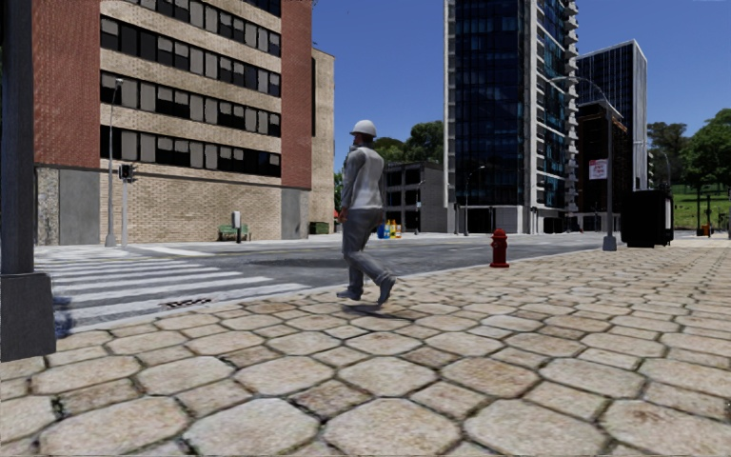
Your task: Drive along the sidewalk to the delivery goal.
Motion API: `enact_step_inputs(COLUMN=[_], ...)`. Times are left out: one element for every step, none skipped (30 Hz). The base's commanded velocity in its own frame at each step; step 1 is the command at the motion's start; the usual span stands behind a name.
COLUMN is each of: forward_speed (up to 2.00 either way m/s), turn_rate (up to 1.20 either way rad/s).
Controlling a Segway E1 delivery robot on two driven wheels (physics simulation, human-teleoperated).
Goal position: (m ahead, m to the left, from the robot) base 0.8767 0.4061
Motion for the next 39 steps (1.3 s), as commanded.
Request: enact_step_inputs(forward_speed=[1.36,1.36,1.36,1.36,1.36,1.36,1.36,1.36,1.36,1.36,1.36,1.36,1.36,1.36,1.36,1.36,1.36,1.31,1.02,0.0,0.0,0.0,0.0,0.0,0.0,0.0,0.0,0.0,0.0,0.0,0.0,0.0,0.0,0.0,0.0,0.0,0.0,0.0,0.0], turn_rate=[0.06,0.2,0.2,0.29,0.34,0.41,0.41,0.45,0.45,0.45,0.45,0.45,0.43,0.29,0.0,0.0,0.0,0.0,0.0,0.0,0.0,0.0,0.0,0.0,0.0,0.0,0.0,0.0,0.0,0.0,0.0,0.0,0.0,0.0,0.0,0.0,0.0,0.0,0.0])
